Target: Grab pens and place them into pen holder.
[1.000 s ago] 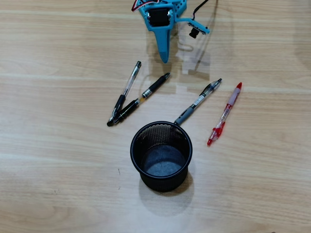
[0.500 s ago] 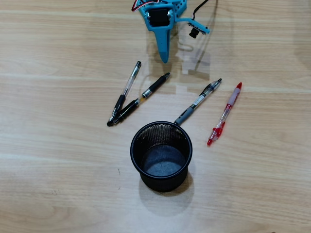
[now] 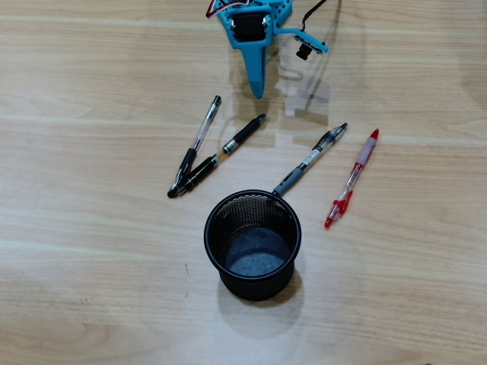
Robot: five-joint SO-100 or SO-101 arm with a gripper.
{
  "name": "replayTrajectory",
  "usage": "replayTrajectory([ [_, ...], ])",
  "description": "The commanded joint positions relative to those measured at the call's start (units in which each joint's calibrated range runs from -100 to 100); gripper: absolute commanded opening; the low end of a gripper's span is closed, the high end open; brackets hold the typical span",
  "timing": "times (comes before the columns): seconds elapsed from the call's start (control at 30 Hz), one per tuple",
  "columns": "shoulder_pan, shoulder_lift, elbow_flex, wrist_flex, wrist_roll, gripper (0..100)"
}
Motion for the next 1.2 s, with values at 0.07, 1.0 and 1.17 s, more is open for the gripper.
replayTrajectory([
  [0.07,0.0,-0.6,0.5,0.0,-0.2,2],
  [1.0,9.1,-0.3,0.5,0.0,-4.4,2],
  [1.17,11.2,-0.2,0.5,6.4,-22.0,2],
])
